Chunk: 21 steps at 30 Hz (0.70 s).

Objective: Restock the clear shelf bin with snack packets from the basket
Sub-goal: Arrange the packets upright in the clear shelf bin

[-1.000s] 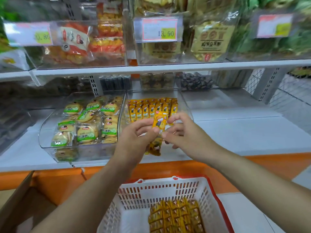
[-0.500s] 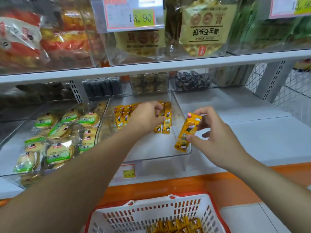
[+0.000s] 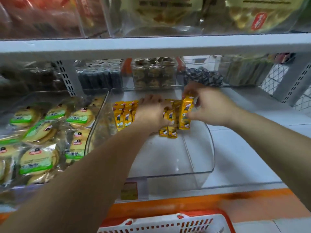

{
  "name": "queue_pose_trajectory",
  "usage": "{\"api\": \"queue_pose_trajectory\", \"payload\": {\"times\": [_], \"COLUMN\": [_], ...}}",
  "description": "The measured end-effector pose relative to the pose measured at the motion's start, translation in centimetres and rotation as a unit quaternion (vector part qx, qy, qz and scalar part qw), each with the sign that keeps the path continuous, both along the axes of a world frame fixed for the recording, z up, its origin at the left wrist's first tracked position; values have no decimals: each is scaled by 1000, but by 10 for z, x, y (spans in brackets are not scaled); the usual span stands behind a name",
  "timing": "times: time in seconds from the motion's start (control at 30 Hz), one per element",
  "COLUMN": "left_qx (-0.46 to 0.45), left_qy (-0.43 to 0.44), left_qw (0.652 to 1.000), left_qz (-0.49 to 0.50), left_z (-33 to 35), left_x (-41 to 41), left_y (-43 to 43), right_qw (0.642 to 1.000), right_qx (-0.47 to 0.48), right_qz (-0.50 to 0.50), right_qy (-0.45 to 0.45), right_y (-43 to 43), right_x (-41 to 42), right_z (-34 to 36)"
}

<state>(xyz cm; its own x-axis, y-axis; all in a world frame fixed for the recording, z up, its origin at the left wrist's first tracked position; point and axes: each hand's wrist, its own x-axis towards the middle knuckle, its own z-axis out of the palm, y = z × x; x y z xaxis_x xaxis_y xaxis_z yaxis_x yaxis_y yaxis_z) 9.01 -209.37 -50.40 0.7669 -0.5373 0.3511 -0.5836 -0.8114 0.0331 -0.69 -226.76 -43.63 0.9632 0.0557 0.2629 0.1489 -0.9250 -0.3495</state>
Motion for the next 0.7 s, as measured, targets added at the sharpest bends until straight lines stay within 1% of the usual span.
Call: {"api": "queue_pose_trajectory", "payload": {"times": [0.07,0.17,0.23,0.37,0.43,0.57,0.63,0.7], "left_qx": [-24,-49,-60,-74,-70,-57,-58,-72], "left_qy": [20,30,31,24,13,6,9,6], "left_qw": [999,998,998,997,997,998,998,997], "left_qz": [7,6,6,16,18,23,23,15], "left_z": [-1,-3,-4,-8,-10,-10,-9,-8], "left_x": [1,2,3,0,-2,-5,-8,-9], "left_y": [4,7,8,6,4,3,3,2], "right_qw": [999,995,991,977,976,982,985,994], "right_qx": [-31,-73,-87,-151,-162,-150,-128,-76], "right_qz": [10,-13,-30,-20,-27,-37,-46,-65], "right_qy": [27,63,93,152,144,113,104,44], "right_y": [2,11,16,23,23,22,19,14], "right_x": [19,43,55,66,66,63,59,49], "right_z": [2,8,9,10,10,9,9,8]}}
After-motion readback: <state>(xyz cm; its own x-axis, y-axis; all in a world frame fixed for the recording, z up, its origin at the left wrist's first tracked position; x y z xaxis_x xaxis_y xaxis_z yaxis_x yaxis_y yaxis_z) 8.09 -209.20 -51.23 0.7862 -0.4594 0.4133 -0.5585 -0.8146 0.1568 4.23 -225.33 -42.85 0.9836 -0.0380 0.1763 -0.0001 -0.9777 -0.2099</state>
